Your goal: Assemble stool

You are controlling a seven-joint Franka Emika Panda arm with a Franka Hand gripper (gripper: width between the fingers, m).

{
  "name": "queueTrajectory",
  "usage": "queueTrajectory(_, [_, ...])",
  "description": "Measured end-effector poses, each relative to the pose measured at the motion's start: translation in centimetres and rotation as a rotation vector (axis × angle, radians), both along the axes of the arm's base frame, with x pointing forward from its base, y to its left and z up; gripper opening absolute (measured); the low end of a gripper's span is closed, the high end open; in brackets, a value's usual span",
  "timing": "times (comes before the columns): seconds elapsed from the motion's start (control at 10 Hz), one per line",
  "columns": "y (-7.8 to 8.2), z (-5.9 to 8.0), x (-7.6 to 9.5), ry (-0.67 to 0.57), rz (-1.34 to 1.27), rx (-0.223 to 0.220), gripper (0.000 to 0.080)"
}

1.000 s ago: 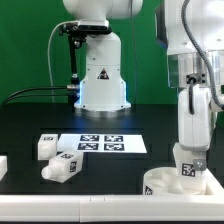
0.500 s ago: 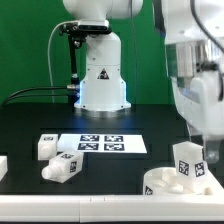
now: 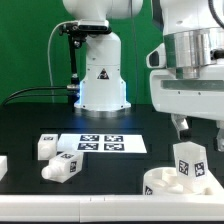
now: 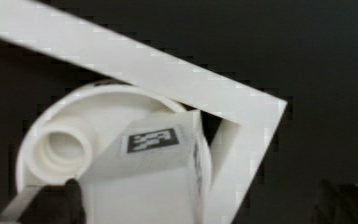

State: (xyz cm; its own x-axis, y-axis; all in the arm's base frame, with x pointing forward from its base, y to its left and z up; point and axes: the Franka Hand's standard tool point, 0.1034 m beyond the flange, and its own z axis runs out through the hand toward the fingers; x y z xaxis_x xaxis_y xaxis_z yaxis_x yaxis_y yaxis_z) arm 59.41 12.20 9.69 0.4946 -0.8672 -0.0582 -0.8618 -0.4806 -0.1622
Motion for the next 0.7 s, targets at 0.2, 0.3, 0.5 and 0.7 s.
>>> queueTrajectory(0.2, [-0.2, 1.0, -0.2, 0.007, 0.247, 0.0, 0.0649])
queueTrajectory(0.3, [-0.7, 0.9, -0.3, -0.011, 0.452, -0.015, 0.0649])
queueTrajectory(0.5, [-1.5, 0.6, -0.2, -0.036, 0.635, -0.032, 0.0649])
queueTrajectory(0.7, [-1.7, 0.6, -0.2, -0.048, 0.741, -0.047, 0.0649])
